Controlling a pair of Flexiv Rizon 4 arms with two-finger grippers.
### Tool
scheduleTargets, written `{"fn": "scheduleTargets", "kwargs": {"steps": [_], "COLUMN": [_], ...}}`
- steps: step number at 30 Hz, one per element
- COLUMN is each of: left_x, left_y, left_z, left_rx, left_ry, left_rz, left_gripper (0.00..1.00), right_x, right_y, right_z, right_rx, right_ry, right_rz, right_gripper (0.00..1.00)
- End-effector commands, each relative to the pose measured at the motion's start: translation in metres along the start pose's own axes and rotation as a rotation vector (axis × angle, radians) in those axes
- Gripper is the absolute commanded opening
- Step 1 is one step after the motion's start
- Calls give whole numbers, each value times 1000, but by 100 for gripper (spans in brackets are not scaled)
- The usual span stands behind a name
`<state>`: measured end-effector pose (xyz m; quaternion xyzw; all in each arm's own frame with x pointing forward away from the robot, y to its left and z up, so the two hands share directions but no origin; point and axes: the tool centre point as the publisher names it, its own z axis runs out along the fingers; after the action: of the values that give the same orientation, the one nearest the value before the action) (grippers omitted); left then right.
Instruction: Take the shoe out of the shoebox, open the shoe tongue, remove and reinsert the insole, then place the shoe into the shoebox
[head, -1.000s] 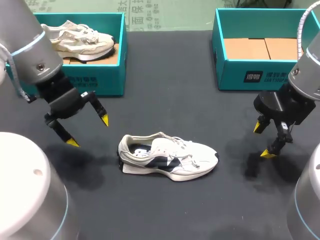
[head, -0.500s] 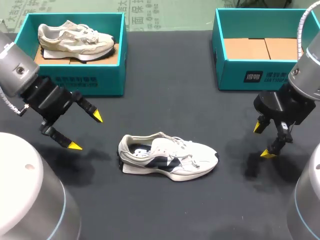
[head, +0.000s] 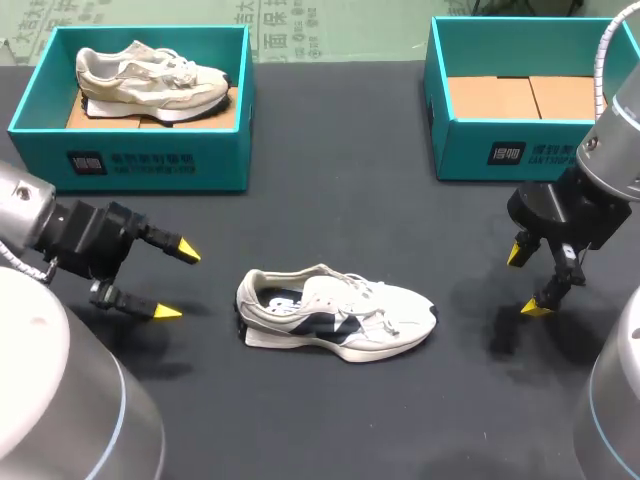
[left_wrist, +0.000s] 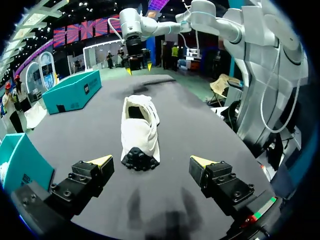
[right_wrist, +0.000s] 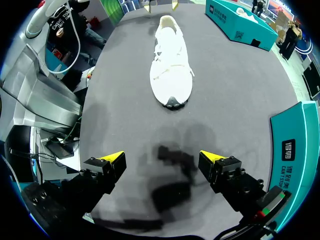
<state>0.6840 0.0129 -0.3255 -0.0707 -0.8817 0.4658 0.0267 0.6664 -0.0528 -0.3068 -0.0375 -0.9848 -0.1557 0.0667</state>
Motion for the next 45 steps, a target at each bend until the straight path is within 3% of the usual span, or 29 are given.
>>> {"fn": "scheduleTargets", "kwargs": {"steps": [1,7,14,20,31,38,45], "left_x": [4,4,-32,-41,-35,-24,-23], "left_y": [4,4,43,53,52,38,34], "left_z": [1,1,10,17,37,55,55], "left_rx": [18,18,196,262,271,259,245], "left_ry": [-49,-49,145,149,47,14,10], "left_rz": [3,3,-12,-52,-79,-70,-67], "left_gripper": [100,100,100,100,100,100,100], "right_x": [1,1,1,1,1,1,1], "right_y": [0,0,0,0,0,0,0], "right_z": [0,0,0,0,0,0,0], "right_rx": [1,1,1,1,1,1,1], "right_ry": [-1,-1,-1,-1,-1,-1,-1], "right_rz": [0,0,0,0,0,0,0], "right_gripper": [100,100,100,100,100,100,100]}}
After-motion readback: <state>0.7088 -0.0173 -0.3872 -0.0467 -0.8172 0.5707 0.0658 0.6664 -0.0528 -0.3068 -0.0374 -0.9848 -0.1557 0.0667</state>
